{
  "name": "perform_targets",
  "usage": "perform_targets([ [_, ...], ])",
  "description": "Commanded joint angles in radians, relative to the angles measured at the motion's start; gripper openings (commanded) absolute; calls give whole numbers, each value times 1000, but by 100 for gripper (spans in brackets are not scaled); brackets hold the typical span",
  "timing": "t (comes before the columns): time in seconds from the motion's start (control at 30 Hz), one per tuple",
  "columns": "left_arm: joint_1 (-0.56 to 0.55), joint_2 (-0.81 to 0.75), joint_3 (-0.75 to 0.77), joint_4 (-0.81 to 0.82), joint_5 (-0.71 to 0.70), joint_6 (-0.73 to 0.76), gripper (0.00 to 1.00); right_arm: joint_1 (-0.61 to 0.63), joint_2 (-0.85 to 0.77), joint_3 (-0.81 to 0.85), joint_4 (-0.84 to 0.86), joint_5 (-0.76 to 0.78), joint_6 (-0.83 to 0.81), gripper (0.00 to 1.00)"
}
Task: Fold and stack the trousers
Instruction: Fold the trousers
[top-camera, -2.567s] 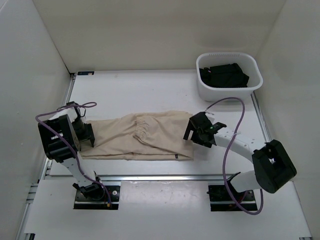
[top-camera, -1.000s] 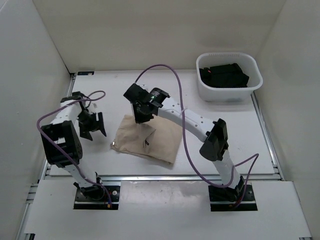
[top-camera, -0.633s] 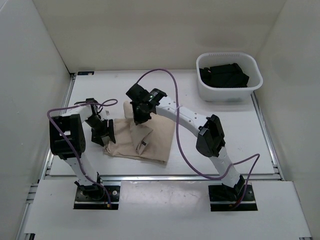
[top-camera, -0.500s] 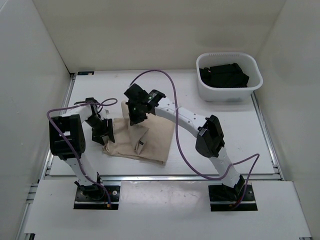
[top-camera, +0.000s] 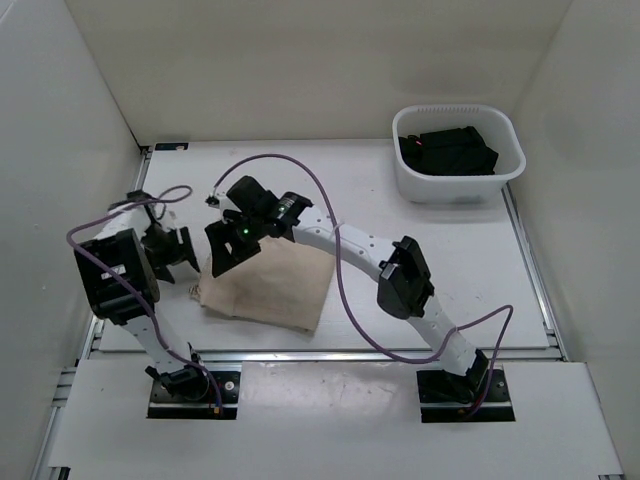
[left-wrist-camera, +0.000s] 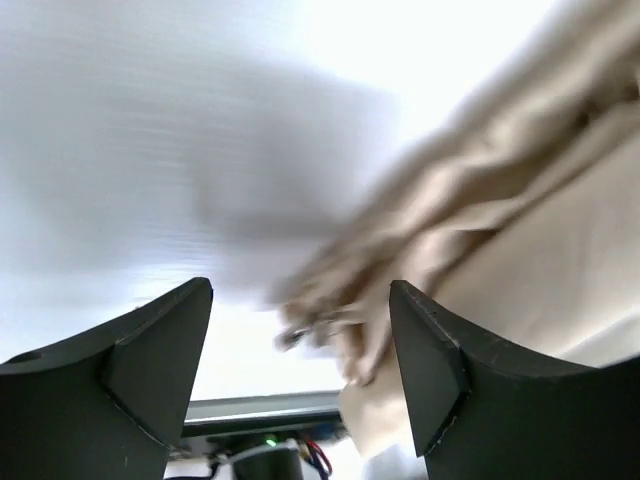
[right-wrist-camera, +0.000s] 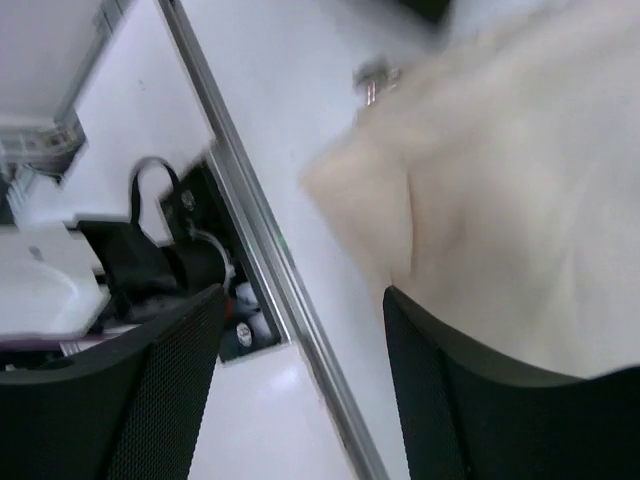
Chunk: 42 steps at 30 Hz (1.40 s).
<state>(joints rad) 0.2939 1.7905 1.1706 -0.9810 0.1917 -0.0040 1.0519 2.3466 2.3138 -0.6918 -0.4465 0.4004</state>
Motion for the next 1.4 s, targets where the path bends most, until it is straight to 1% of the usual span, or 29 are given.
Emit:
perform_targets([
  [0.0,91,-101,121,-22,-99,4,83,8,-192,-176,49,3,-63,69],
  [0.03,91,-118,164,-34,-100,4,83,-9,-251,-270,107,47,-39,69],
  [0.07,91,-134,182,-48,-88,4,83,-21,-370,-365,133,110,-2,70],
  [0.1,67,-167,201,-65,-77,4,84,-53,-426,-455,149,256,91,74],
  [0.13,50,-183,227,-83,-57,4,84,-72,-479,-543,158,323,144,76],
  [0.17,31,-197,236,-116,-57,4,85,-91,-575,-711,170,374,200,78],
  [0.2,13,-210,236,-133,-35,4,85,-111,-619,-797,188,397,254,83],
  [0.23,1,-226,247,-149,32,4,85,-153,-659,-883,218,397,349,85],
  [0.27,-9,-226,247,-165,70,4,87,-171,-715,-1030,277,369,397,87],
  [0.3,-9,-226,230,-176,90,4,87,-202,-734,-1092,313,332,429,90],
  [0.4,-55,-226,135,-167,126,4,87,-231,-744,-1232,434,235,476,94],
  [0.47,-99,-206,50,-142,112,4,87,-231,-719,-1263,498,139,463,94],
  [0.57,-120,-206,-38,-88,72,4,82,-240,-647,-1275,517,53,442,94],
  [0.6,-121,-197,-54,-79,63,4,76,-240,-633,-1287,555,-5,442,94],
  [0.7,-121,-197,-106,-54,51,4,66,-240,-607,-1350,648,-49,489,92],
  [0.73,-121,-197,-115,-45,61,4,59,-240,-584,-1364,676,-64,489,83],
  [0.77,-121,-197,-115,-45,61,4,56,-240,-572,-1375,701,-101,512,75],
  [0.83,-121,-197,-140,-45,95,4,51,-240,-535,-1384,753,-133,522,53],
  [0.87,-121,-188,-140,-45,106,4,48,-250,-524,-1384,753,-133,522,33],
  [0.93,-121,-187,-149,-36,136,4,42,-274,-510,-1384,726,-118,522,13],
  [0.97,-121,-178,-158,-36,147,4,40,-305,-510,-1396,712,-104,531,0],
  [1.1,-131,-178,-167,-36,256,4,38,-410,-602,-1481,683,-43,503,0],
  [1.13,-131,-178,-178,-36,271,4,38,-455,-616,-1481,607,-43,468,0],
  [1.17,-143,-178,-178,-36,288,4,40,-475,-625,-1469,550,-34,424,0],
  [1.2,-156,-178,-178,-36,288,4,45,-490,-636,-1425,488,-25,323,0],
  [1.23,-156,-189,-169,-36,328,4,53,-500,-636,-1395,375,-14,271,0],
  [1.27,-156,-189,-169,-45,347,4,68,-500,-636,-1365,323,-30,215,6],
  [1.33,-165,-189,-114,-79,347,4,76,-509,-626,-1285,232,-75,86,60],
  [1.37,-165,-189,-86,-88,347,4,77,-521,-626,-1263,157,-93,53,73],
])
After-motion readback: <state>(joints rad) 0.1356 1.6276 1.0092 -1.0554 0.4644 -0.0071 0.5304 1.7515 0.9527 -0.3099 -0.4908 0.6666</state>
